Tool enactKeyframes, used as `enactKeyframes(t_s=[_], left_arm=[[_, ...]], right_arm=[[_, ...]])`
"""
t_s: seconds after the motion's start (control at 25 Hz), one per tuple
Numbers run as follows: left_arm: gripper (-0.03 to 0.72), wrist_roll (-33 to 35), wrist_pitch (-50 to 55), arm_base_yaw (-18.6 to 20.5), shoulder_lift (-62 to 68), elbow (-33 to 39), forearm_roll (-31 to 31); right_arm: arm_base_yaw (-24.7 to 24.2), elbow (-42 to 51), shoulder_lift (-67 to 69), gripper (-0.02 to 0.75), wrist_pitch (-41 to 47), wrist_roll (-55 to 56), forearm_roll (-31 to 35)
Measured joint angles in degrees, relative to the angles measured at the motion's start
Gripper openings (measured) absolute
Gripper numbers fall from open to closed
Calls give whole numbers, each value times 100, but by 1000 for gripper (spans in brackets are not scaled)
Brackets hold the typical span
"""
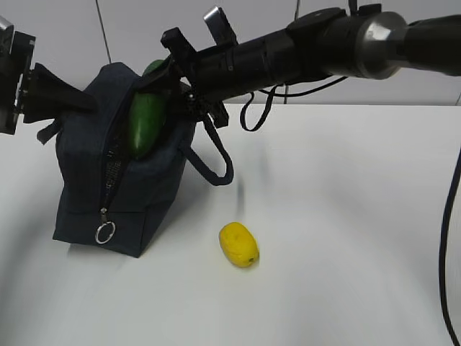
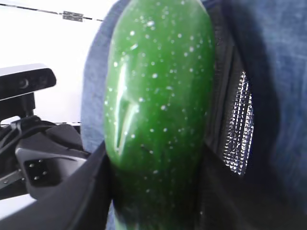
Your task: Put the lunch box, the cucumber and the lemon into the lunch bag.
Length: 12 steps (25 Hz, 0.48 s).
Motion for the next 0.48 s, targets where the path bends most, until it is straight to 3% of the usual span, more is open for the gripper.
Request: enactKeyframes(t_s=[0.48], left_arm=[[-8, 34, -10, 0, 0, 0, -207]], right_arm=[[17, -13, 257, 357, -126, -22, 89]])
